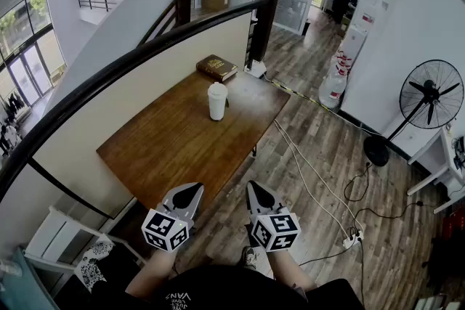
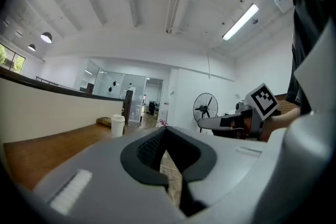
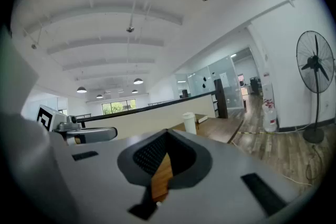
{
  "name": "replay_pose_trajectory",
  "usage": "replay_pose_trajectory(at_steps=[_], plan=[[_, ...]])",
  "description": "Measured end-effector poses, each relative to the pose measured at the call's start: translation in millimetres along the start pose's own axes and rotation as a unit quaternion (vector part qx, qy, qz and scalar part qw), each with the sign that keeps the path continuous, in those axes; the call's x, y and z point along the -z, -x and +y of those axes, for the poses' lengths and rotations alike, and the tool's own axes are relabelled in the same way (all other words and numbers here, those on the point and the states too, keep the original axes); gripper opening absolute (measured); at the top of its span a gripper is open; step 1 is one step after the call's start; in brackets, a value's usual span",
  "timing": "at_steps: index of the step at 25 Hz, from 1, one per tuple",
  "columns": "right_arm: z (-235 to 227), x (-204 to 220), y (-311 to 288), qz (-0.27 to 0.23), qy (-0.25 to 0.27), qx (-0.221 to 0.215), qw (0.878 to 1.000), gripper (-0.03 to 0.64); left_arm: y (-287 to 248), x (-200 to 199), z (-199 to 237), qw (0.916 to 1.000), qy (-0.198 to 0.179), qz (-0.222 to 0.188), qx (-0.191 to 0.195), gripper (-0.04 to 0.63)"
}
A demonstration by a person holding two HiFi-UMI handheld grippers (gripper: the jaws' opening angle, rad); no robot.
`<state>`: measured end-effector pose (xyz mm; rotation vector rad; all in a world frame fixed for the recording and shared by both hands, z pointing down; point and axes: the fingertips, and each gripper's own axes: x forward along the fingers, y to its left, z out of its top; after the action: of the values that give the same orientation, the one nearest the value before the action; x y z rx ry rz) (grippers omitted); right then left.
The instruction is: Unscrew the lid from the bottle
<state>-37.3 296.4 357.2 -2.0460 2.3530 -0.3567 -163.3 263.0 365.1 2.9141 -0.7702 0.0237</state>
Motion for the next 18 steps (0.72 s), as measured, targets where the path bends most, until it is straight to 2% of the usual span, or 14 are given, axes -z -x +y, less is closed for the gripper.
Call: replay_pose_trajectory(at_steps=[7,8,9,10,11,18], plan=[[-23,-17,-14,-0.018,-0.027,-0.066,0.997,0.012,-39,-9,-12,0.9997,0.007,-0.022,0.002,0.011],[-28,-18,-17,-0.018,-0.030,-0.079,0.996,0.014,-47,-8,-13,0.9997,0.012,-0.023,0.001,0.060],[-34,-19,-20,-0.017,-0.034,-0.092,0.995,0.060,-55,-7,-15,0.9996,0.017,-0.024,-0.002,0.126],[-40,-20,-23,-0.013,-0.038,-0.102,0.994,0.129,-63,-6,-16,0.9995,0.020,-0.023,-0.006,0.155],[-48,-20,-26,-0.008,-0.038,-0.110,0.993,0.159,-72,-5,-17,0.9995,0.021,-0.022,-0.011,0.157],[-107,-22,-38,0.024,-0.020,-0.148,0.988,0.210,-123,9,-27,0.9970,0.030,-0.014,-0.069,0.224]])
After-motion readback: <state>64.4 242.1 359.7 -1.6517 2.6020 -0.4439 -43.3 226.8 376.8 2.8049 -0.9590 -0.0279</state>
